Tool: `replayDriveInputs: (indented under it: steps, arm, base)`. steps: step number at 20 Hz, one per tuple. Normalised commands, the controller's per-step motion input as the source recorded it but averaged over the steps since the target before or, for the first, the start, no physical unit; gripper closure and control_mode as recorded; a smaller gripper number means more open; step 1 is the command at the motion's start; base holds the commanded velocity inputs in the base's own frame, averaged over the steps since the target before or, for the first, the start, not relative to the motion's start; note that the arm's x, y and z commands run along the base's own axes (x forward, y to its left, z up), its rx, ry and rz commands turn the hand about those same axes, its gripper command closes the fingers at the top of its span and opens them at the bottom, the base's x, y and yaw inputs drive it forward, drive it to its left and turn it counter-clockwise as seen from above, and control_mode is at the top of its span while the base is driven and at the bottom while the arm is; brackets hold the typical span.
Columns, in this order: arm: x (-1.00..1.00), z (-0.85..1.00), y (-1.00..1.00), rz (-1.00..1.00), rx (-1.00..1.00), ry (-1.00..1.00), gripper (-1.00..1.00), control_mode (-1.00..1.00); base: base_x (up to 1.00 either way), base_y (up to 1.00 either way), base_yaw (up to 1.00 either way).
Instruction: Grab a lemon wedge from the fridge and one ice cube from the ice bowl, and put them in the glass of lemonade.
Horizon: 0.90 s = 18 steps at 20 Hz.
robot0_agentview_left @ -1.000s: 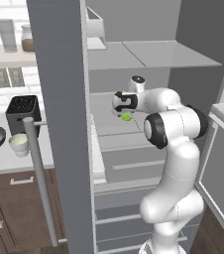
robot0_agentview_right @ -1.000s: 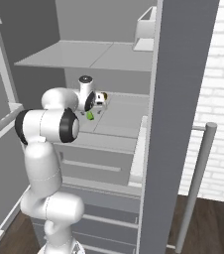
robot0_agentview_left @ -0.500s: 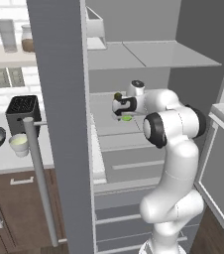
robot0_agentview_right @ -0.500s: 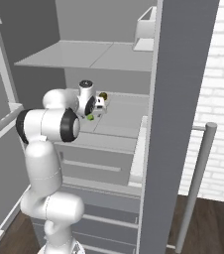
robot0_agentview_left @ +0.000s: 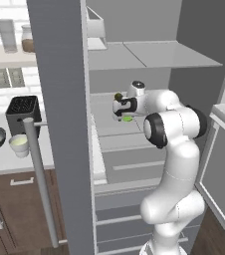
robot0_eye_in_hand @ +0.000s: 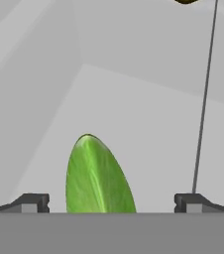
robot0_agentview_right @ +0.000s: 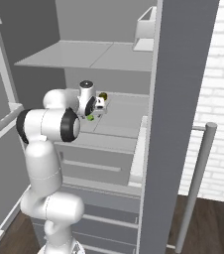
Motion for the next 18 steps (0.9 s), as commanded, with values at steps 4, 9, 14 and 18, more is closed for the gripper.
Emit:
replayDriveInputs:
  steps: [4,9,14,18]
  arm:
    - [0.00,-0.16,0.00,0.00,0.00,0.00,1.00,-1.00]
    - [0.00,-0.14,0.00,0.00,0.00,0.01,1.00,-1.00]
    - [0.00,-0.09,0.00,0.00,0.00,0.04,1.00,-1.00]
    - [-0.29,-0.06,0.00,0.00,0.00,-0.01,1.00,-1.00]
  base:
    - [0.00,0.00,0.00]
    - [0.00,0.00,0.00]
    - [0.00,0.00,0.00]
    - [0.00,0.00,0.00]
